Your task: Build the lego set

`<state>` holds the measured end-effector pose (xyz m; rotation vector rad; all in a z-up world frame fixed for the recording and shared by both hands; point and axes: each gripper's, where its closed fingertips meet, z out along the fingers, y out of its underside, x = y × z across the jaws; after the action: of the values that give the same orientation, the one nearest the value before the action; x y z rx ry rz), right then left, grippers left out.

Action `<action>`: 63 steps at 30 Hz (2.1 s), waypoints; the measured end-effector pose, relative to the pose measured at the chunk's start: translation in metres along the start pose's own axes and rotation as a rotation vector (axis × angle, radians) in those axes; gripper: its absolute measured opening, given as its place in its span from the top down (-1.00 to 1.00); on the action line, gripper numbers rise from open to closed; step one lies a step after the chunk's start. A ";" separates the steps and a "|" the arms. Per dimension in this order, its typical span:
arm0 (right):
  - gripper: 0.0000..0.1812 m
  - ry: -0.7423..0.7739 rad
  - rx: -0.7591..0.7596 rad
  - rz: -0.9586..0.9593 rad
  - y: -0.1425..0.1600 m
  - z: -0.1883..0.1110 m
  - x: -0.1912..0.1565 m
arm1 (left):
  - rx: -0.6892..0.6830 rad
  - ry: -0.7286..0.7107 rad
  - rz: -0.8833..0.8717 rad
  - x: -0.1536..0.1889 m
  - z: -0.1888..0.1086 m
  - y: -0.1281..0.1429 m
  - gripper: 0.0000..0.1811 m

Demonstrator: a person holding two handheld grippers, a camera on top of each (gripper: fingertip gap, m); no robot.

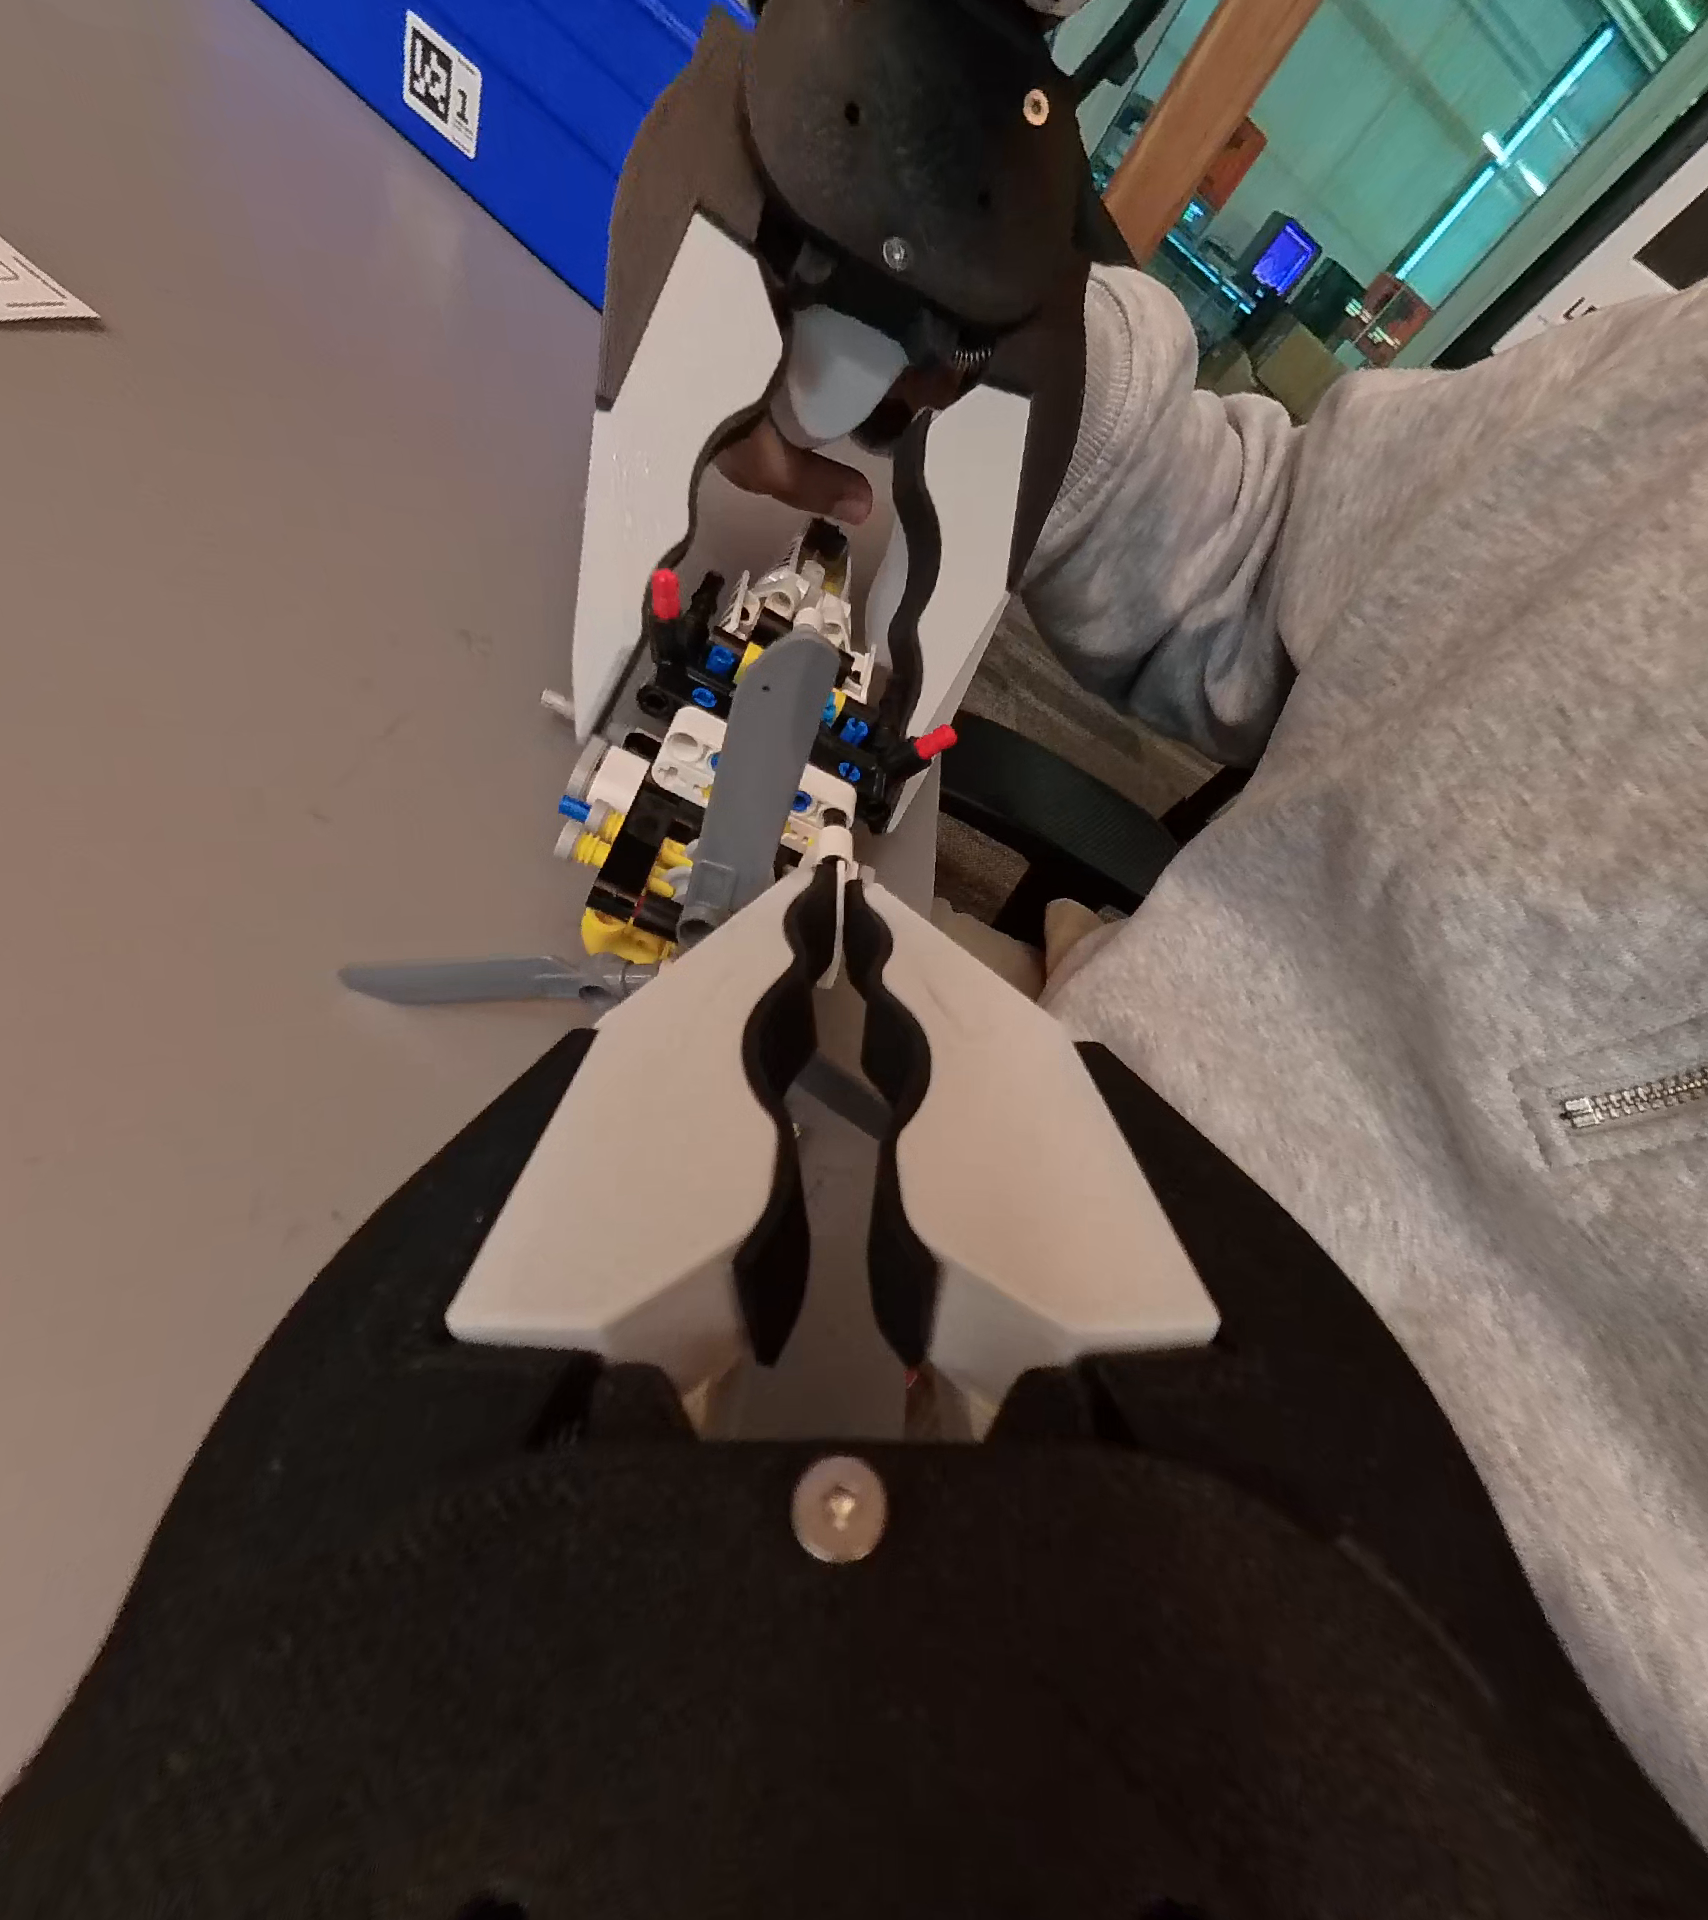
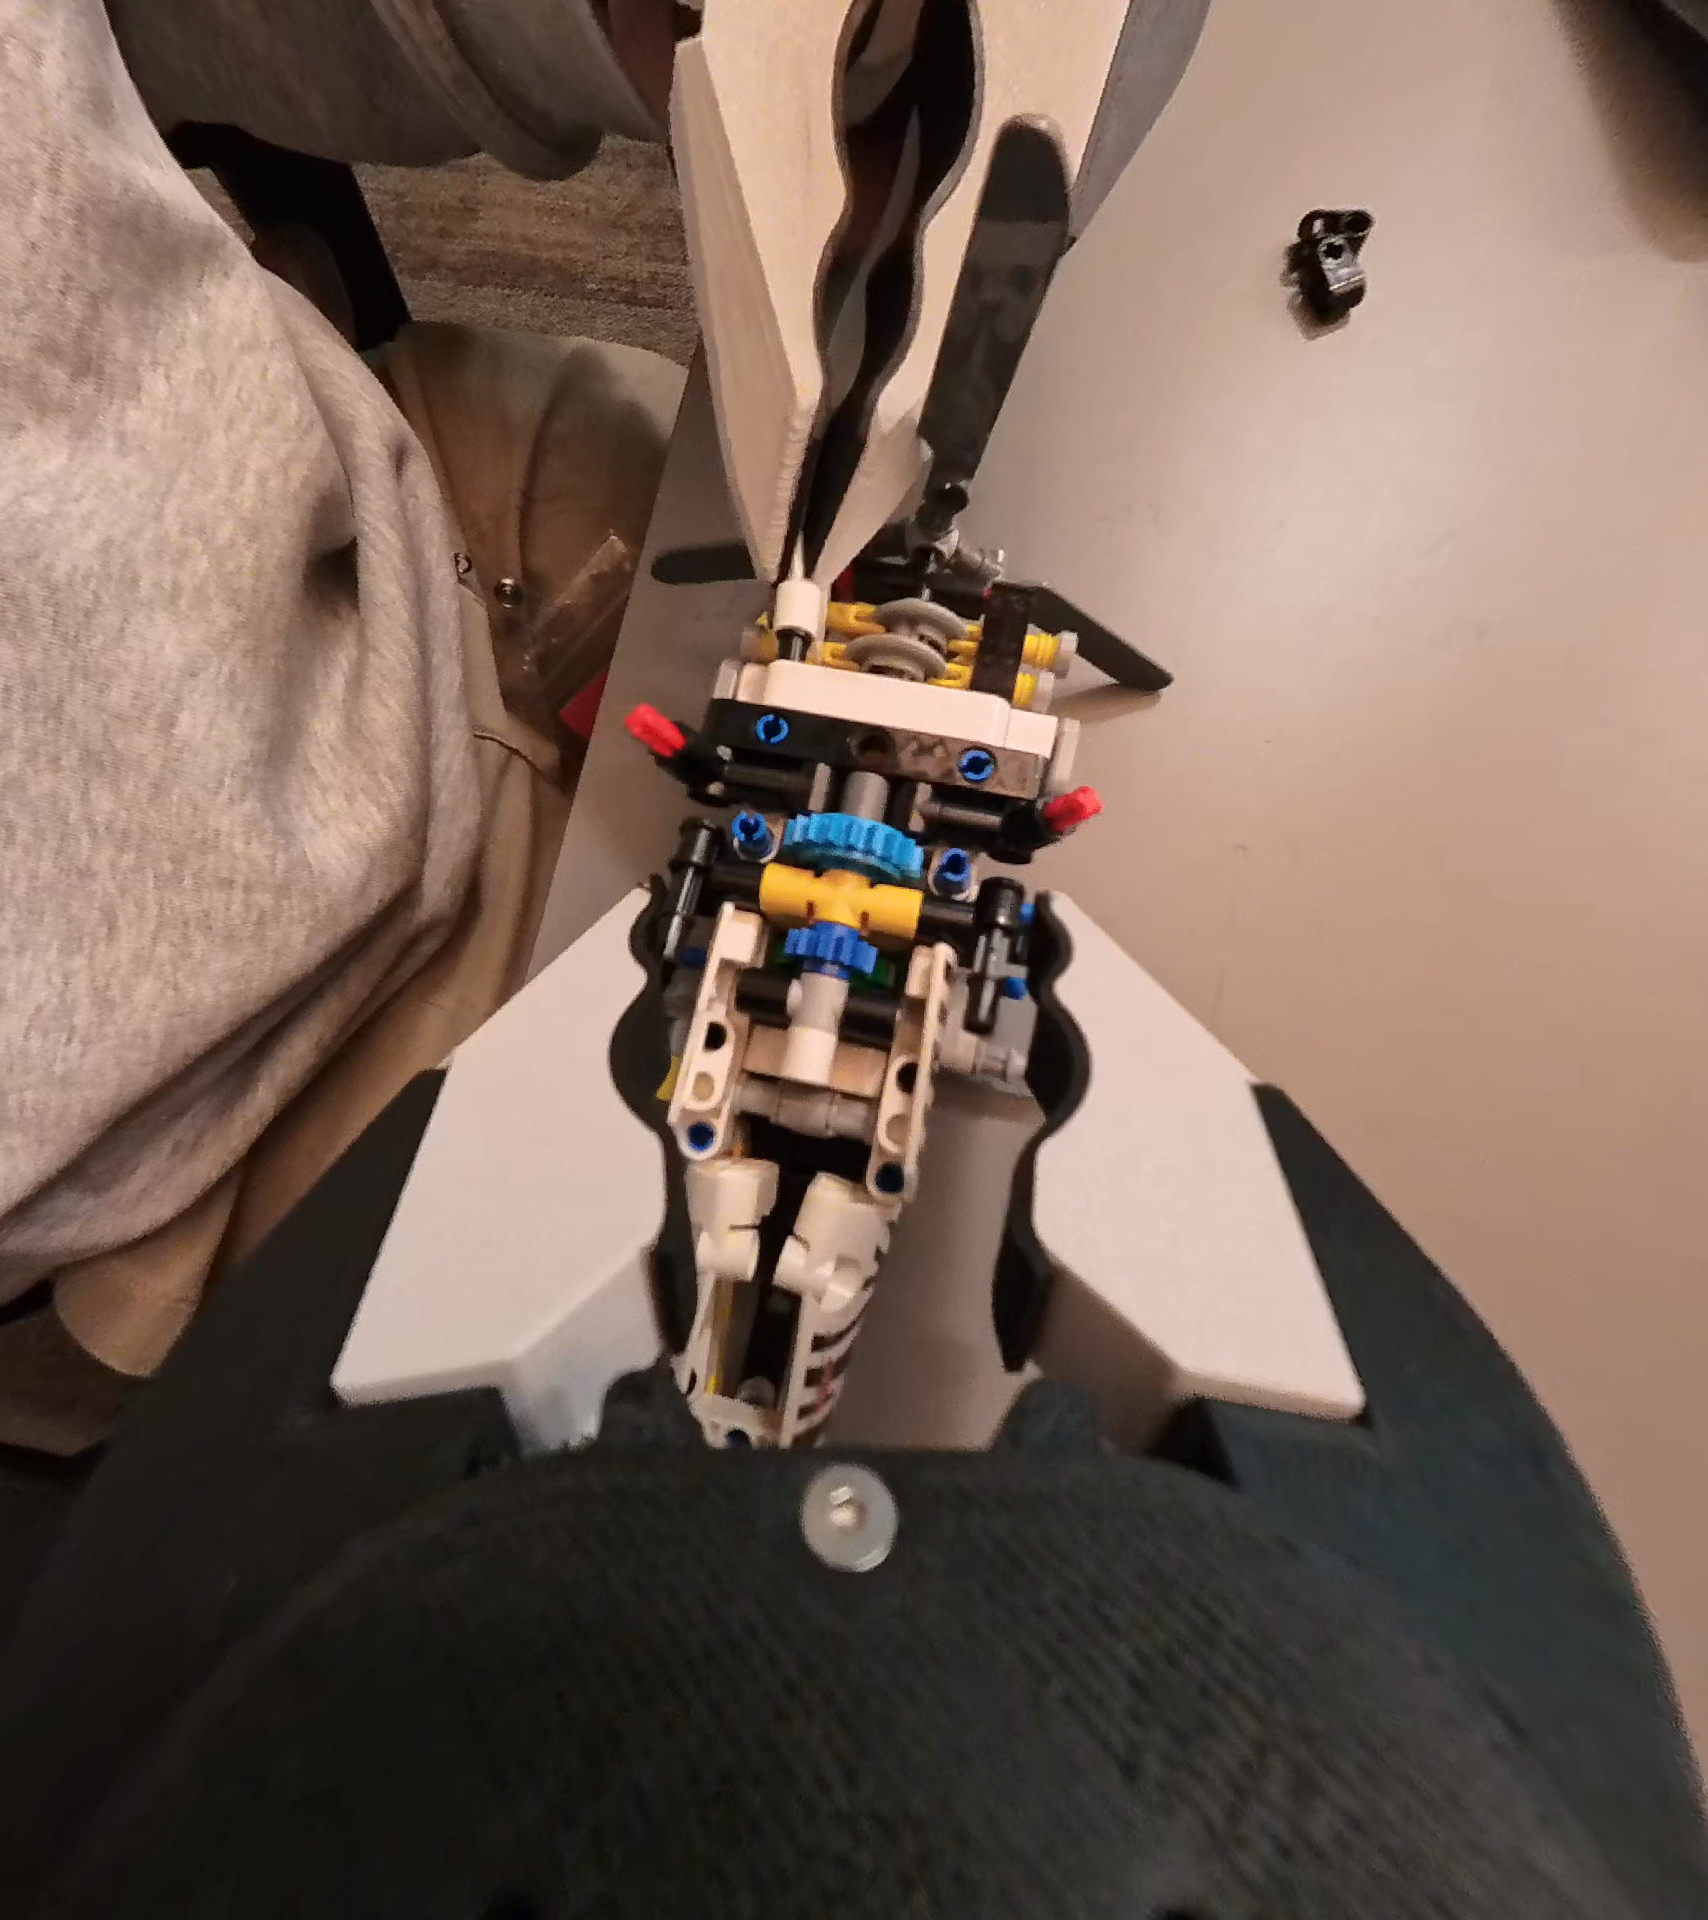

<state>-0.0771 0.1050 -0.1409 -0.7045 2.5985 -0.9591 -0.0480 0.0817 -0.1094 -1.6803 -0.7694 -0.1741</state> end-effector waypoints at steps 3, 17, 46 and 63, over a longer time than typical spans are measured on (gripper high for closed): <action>0.19 0.020 0.020 0.028 0.000 -0.007 0.003 | 0.001 -0.003 -0.004 -0.001 0.000 0.000 1.00; 0.39 0.201 0.151 0.199 0.008 -0.038 -0.004 | -0.002 -0.015 -0.022 -0.002 0.001 0.001 1.00; 0.47 0.167 0.189 0.185 0.002 -0.025 -0.005 | -0.029 0.033 -0.031 -0.003 0.003 0.001 1.00; 0.49 0.098 0.175 0.149 -0.001 -0.022 -0.006 | -0.111 0.091 0.132 -0.005 0.000 0.000 1.00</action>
<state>-0.0810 0.1186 -0.1237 -0.4229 2.5657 -1.1812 -0.0517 0.0797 -0.1120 -1.8092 -0.5881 -0.2022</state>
